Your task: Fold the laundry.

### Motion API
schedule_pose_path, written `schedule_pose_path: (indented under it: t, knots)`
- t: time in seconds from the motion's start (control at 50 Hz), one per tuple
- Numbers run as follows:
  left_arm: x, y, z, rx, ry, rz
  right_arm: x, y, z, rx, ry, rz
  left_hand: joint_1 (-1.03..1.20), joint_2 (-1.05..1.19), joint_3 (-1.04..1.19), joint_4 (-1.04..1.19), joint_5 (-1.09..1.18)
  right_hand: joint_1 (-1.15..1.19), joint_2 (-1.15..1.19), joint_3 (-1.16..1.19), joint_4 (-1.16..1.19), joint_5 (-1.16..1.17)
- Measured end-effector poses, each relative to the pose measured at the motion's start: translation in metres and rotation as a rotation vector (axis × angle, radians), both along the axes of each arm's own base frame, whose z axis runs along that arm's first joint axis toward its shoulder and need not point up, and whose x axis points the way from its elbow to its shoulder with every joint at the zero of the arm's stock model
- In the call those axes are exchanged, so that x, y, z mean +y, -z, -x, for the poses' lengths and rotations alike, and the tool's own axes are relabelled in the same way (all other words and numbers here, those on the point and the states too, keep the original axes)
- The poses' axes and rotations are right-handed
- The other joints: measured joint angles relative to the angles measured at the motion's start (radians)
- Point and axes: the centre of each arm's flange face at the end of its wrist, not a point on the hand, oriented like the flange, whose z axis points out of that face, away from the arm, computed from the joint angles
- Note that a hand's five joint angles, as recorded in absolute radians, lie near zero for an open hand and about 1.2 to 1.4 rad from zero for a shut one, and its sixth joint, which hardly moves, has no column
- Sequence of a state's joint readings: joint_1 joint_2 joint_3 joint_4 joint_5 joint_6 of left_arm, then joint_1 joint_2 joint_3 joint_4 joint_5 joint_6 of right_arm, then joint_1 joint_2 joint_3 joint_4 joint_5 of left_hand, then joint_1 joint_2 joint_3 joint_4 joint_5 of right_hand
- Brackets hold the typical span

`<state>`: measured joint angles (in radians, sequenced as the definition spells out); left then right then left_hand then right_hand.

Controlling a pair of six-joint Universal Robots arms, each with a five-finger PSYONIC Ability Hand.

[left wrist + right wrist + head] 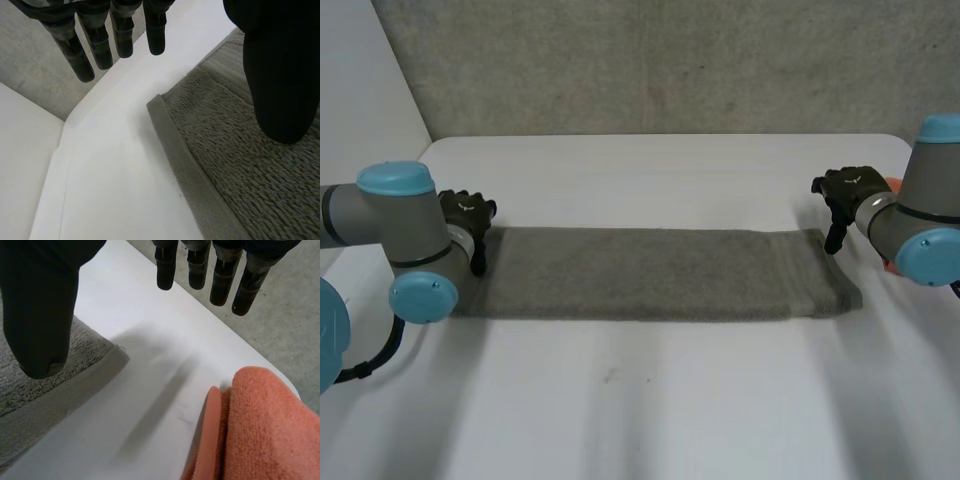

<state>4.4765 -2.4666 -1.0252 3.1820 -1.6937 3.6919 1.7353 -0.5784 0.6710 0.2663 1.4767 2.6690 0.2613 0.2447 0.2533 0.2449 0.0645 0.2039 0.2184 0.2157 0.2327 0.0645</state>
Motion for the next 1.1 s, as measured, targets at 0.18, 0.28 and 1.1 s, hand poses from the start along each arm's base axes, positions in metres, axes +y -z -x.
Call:
schedule_pose_path:
  t: [0.18, 0.28, 1.1]
  knots:
    - [0.020, -0.016, 0.000, 0.015, 0.018, -0.007, 0.027, -0.039, 0.004, -0.010, -0.032, 0.010, 0.000, 0.000, 0.000, 0.000, 0.000, 0.000, 0.000, 0.000, 0.000, 0.000]
    - [0.048, -0.045, 0.000, 0.103, 0.053, 0.019, 0.061, -0.062, 0.005, -0.032, -0.093, -0.008, 0.000, 0.000, 0.000, 0.000, 0.000, 0.000, 0.000, 0.000, 0.000, 0.000]
    - [0.114, -0.050, -0.009, 0.260, 0.097, 0.028, 0.093, 0.021, 0.048, -0.027, -0.044, -0.059, 0.000, 0.000, 0.000, 0.000, 0.000, 0.766, 0.958, 0.956, 0.955, 0.912]
